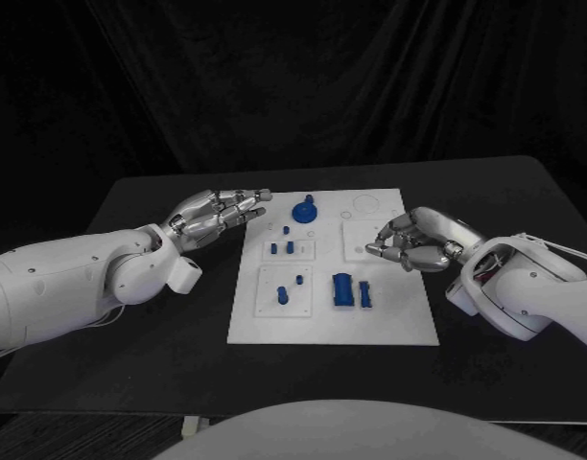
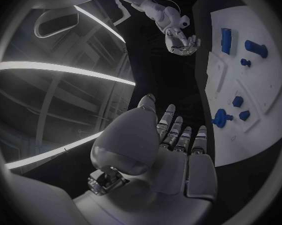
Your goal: Assemble the parts on the task board
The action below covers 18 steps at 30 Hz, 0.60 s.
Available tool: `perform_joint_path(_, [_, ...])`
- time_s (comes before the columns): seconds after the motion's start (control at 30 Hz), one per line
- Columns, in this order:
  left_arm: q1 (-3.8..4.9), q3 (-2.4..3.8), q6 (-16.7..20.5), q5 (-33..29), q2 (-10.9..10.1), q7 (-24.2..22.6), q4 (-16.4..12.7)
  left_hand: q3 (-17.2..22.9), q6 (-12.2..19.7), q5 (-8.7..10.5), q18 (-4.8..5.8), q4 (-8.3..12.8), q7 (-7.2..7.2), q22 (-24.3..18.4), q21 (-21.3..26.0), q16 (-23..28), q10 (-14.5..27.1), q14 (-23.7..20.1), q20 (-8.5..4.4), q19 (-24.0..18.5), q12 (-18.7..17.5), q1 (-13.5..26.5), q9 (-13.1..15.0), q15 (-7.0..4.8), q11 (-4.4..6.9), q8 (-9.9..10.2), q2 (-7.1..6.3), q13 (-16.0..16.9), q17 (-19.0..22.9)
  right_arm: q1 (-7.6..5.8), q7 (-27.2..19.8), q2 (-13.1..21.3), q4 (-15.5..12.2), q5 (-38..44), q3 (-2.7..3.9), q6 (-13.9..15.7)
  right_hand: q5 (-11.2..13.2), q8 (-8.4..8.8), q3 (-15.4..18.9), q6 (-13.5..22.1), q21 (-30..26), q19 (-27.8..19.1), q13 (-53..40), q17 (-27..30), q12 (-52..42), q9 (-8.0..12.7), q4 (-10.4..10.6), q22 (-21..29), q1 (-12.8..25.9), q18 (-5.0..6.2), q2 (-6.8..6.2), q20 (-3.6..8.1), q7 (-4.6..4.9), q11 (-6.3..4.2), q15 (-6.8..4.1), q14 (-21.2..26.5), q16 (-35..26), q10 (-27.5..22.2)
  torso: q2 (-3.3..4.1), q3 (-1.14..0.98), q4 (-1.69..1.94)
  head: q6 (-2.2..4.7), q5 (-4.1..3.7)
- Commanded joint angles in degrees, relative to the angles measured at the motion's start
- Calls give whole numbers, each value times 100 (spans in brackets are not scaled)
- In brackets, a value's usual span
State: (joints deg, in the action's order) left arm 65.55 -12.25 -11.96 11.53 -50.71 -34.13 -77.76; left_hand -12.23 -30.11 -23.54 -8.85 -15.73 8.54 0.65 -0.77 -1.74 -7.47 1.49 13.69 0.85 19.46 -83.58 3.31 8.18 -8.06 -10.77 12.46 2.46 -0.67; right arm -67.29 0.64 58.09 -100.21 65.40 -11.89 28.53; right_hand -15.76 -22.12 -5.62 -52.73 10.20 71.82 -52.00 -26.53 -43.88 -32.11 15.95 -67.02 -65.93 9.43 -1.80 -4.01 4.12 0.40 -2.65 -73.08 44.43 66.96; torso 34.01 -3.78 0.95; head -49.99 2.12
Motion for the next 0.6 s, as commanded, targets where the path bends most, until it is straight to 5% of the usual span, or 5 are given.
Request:
perform_joint_path(0.03, [-7, 6, 464, 7, -56, -765, -127, -137, -94, 315, -57, -110, -49, 13, -34, -60, -169, 83, -12, 60, 68, 136, -3, 4, 9, 34, 11, 10, -18, 29, -2252, 39, 33, -1552, 7, 1230, -232, 115, 280, 105, -534, -342, 728, 398, 986, 247, 84, 460, 243, 61, 75, -150, 184, 193, 246, 410, -870, -524, 3, -4, 7, -1, -45])
perform_joint_path(0.13, [-5, 7, 644, 90, -160, -939, -289, -263, -20, 571, -65, -105, 6, -1, -16, -40, -146, 48, -46, 31, -92, 295, -15, -30, 41, 152, 40, -1, -9, 37, -3136, 58, 56, -2461, 8, 1050, 110, 332, 676, 394, -684, -1637, 1638, 1008, 2231, 643, 64, 1342, 538, -151, 263, -602, 465, 786, 852, 1570, -2209, -1761, -5, -4, 4, -1, -14])
perform_joint_path(0.17, [-5, 7, 700, 107, -195, -974, -344, -296, 43, 635, -65, -105, 3, -10, -3, -21, -125, 25, -67, 13, -150, 342, -22, -58, 56, 200, 48, -6, -3, 39, -3317, 57, 62, -2708, 8, 944, 398, 576, 948, 848, -663, -2776, 2108, 1383, 2692, 931, 46, 1999, 709, -308, 345, -830, 192, 1151, 1224, 2488, -2886, -2471, -8, -6, 3, -1, 0])
perform_joint_path(0.3, [-1, 8, 966, 152, -325, -1097, -574, -473, 791, 893, -102, -101, -219, -65, 77, 174, 178, -149, -276, -85, -664, 623, -90, -321, 281, 609, 11, -53, 67, 41, -3829, 21, 119, -3438, 8, 594, 724, 1091, 1388, 2144, -910, -6776, 3107, 2280, 3634, 1467, 74, 5732, 849, -614, 451, -1275, -660, 652, 1074, 5848, -4128, -5067, -31, -8, -7, -1, -3])
perform_joint_path(0.6, [2, 9, 1202, 178, -328, -1200, -654, -591, 1571, 1083, -146, -97, -804, -65, 77, 174, 589, -149, -526, -85, -1287, 936, -160, -698, 936, 912, -17, -126, 67, 45, -4432, -108, 323, -3967, 8, 360, 741, 856, 1425, 2712, -968, -7094, 4326, 2595, 3913, 1866, 90, 6317, 781, -577, 315, -1293, -1060, -80, 891, 7198, -4372, -6319, -126, -34, -33, -1, -56])
